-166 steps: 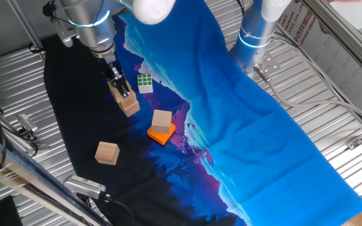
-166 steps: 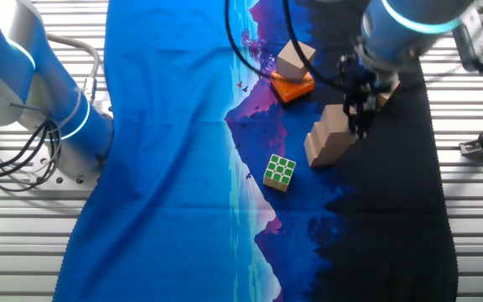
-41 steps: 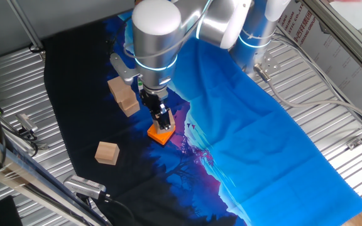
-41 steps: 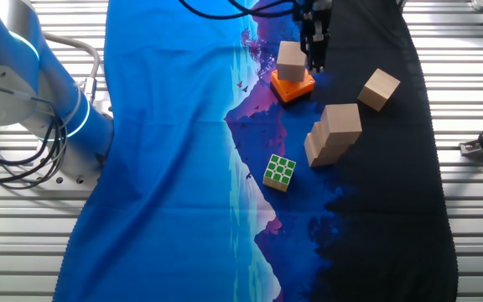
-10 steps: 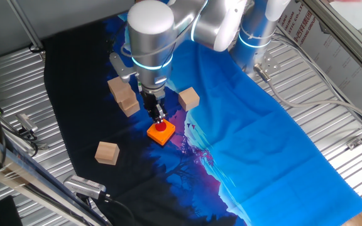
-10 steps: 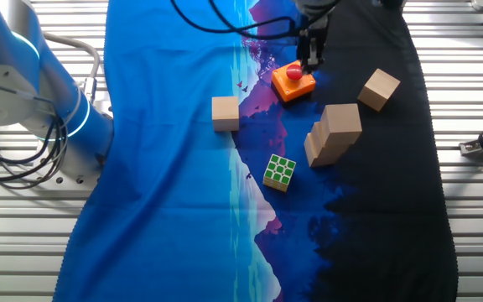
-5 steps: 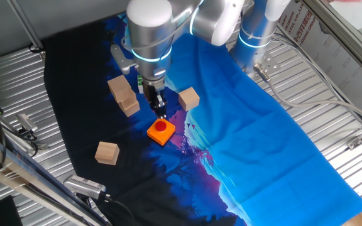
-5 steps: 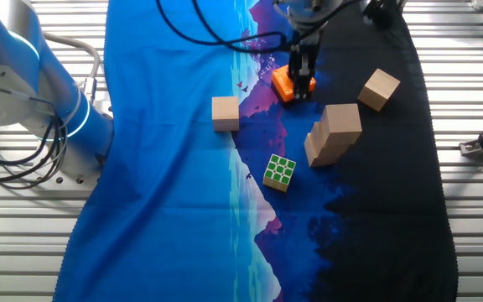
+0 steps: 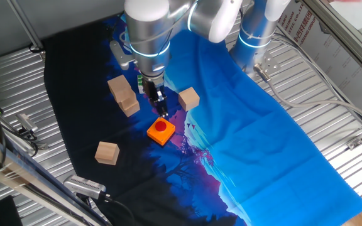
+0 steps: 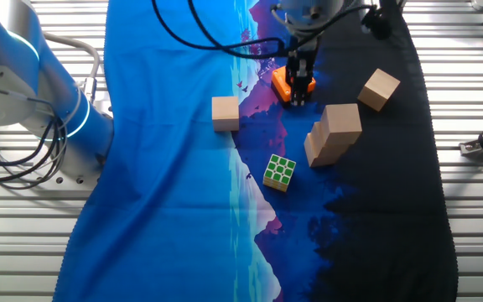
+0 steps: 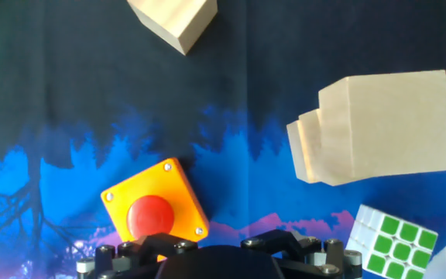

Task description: Stack the blocks in a vertical line of five

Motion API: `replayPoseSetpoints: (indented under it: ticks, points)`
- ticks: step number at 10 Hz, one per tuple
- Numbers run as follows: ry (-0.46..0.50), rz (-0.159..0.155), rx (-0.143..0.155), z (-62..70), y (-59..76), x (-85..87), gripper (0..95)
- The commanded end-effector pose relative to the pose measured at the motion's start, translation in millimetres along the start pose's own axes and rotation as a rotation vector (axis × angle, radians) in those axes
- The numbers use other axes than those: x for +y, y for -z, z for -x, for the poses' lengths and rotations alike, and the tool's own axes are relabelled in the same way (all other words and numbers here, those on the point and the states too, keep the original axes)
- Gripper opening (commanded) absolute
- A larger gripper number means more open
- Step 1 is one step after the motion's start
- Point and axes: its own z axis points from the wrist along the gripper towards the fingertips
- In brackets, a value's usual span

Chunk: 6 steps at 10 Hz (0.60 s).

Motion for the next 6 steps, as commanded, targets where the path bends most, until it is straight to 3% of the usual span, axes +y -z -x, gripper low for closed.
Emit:
replayPoseSetpoints:
  ticks: [1,4,5,6]
  points:
    - [-0.027,-0.015,-0.026,4.1,0.0,0.1,95.0]
    - [0.027,-0.012,-0.019,49.5,-12.7,-4.0,95.0]
    - [0.059,-0.009,-0.002,78.4,-8.2,-9.0,95.0]
    - [0.077,-0.003,0.028,97.9,0.3,-14.6,95.0]
